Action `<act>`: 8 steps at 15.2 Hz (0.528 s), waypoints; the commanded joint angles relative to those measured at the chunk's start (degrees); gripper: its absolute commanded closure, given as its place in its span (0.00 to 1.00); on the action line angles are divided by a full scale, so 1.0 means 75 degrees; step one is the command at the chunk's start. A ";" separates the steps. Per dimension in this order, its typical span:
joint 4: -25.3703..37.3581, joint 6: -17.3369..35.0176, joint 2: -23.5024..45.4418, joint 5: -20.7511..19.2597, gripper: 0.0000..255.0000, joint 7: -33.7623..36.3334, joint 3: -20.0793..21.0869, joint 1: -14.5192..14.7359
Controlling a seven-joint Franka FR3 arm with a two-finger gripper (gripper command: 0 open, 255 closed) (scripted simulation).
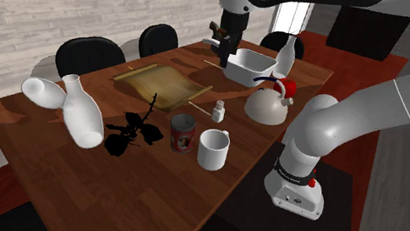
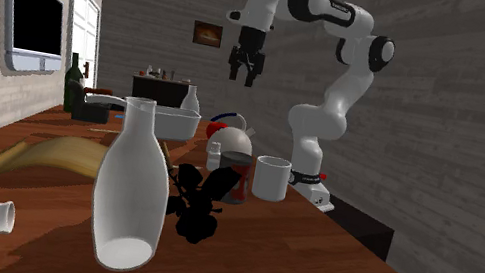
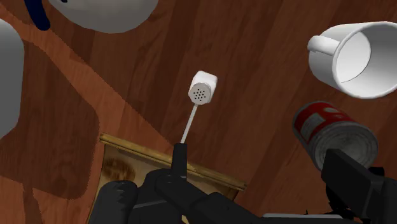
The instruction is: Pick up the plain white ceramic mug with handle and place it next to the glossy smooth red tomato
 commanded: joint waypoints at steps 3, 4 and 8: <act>-0.0443 0.0209 -0.0191 0.0221 0.00 0.0233 0.0164 0.0126; -0.0656 0.0315 -0.0278 0.0337 0.00 0.0350 0.0251 0.0195; -0.1445 0.0766 -0.0559 0.0840 0.00 0.0828 0.0632 0.0504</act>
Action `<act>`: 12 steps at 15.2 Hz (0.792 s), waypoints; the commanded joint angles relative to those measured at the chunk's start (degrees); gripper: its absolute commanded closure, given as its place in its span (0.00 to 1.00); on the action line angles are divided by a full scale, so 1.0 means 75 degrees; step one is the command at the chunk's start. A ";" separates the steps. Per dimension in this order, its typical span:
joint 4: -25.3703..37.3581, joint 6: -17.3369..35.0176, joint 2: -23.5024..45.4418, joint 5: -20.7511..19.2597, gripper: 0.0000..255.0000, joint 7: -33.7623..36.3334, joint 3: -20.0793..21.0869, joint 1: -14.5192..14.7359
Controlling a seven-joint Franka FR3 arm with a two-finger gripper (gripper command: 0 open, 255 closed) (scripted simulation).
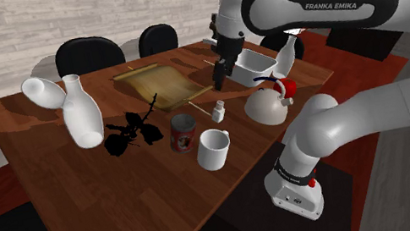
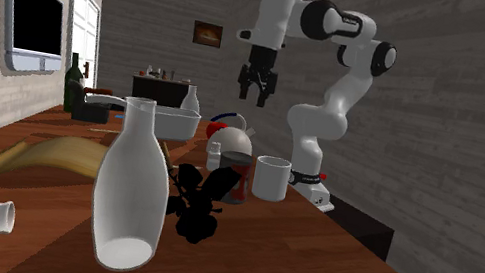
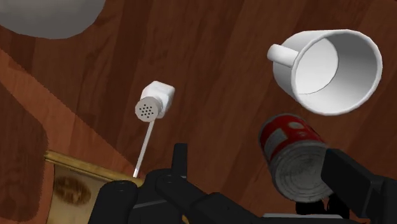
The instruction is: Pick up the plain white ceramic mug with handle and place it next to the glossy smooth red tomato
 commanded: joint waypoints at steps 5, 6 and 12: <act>-0.1091 0.0787 -0.0262 0.0843 0.00 0.0733 0.0641 0.0550; -0.1237 0.0931 -0.0265 0.0997 0.00 0.0860 0.0764 0.0656; -0.1936 0.1932 -0.0006 0.1976 0.00 0.1639 0.1582 0.1341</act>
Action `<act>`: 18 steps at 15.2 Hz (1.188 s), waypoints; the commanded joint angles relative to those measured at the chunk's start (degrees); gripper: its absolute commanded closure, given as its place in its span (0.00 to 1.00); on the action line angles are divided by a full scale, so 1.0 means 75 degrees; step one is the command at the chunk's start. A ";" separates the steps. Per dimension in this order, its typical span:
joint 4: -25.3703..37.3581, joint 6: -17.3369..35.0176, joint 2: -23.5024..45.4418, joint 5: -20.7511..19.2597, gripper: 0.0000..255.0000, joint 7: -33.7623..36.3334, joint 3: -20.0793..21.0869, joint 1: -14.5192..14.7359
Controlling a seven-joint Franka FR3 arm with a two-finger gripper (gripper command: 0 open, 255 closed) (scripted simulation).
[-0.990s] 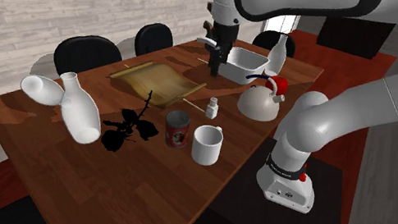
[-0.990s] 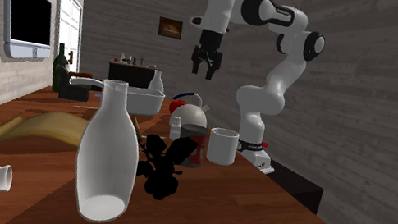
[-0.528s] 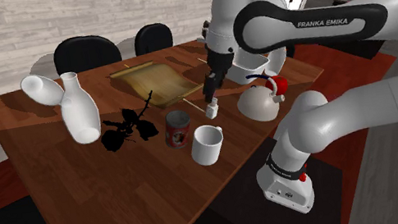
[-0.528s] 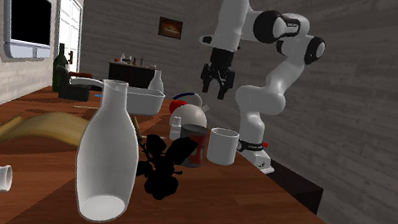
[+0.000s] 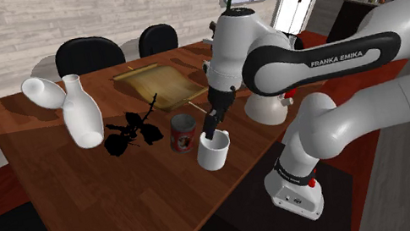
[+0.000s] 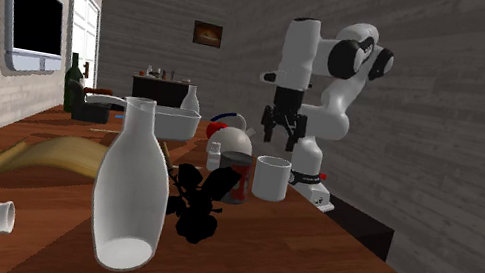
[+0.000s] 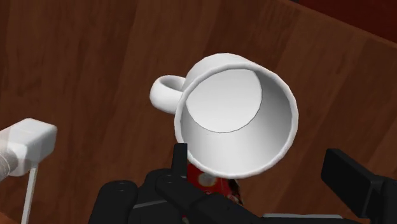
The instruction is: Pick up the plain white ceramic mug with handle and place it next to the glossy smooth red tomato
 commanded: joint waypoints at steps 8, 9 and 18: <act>-0.0603 0.1416 0.0744 0.0783 0.00 0.0494 0.0749 0.0452; -0.0666 0.1556 0.0823 0.0810 0.00 0.0491 0.0783 0.0455; -0.0760 0.1780 0.0954 0.0853 0.00 0.0488 0.0839 0.0459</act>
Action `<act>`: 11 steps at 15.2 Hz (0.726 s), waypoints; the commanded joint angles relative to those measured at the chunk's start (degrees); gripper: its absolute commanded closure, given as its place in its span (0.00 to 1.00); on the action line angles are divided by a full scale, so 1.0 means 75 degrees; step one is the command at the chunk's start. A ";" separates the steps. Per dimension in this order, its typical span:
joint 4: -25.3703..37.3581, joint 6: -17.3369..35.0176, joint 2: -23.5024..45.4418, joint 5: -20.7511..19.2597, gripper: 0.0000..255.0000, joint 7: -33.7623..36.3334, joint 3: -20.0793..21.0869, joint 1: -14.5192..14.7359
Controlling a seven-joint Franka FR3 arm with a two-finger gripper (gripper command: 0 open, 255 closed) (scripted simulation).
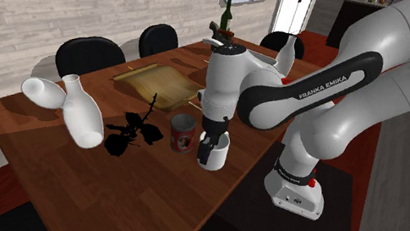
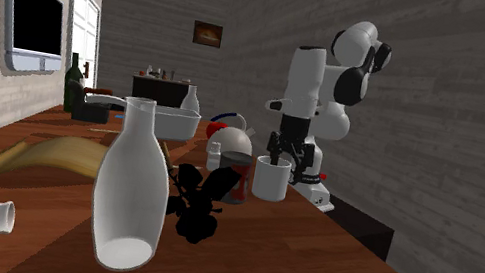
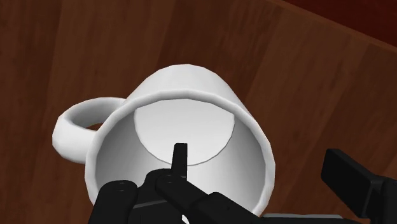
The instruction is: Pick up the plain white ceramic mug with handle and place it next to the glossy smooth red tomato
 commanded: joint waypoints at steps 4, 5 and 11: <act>0.0000 0.0000 0.0000 0.0000 1.00 0.0000 0.0000 0.0000; 0.0000 0.0000 0.0000 0.0000 1.00 0.0000 0.0000 0.0000; 0.0060 -0.0142 -0.0083 -0.0028 1.00 0.0001 -0.0036 -0.0003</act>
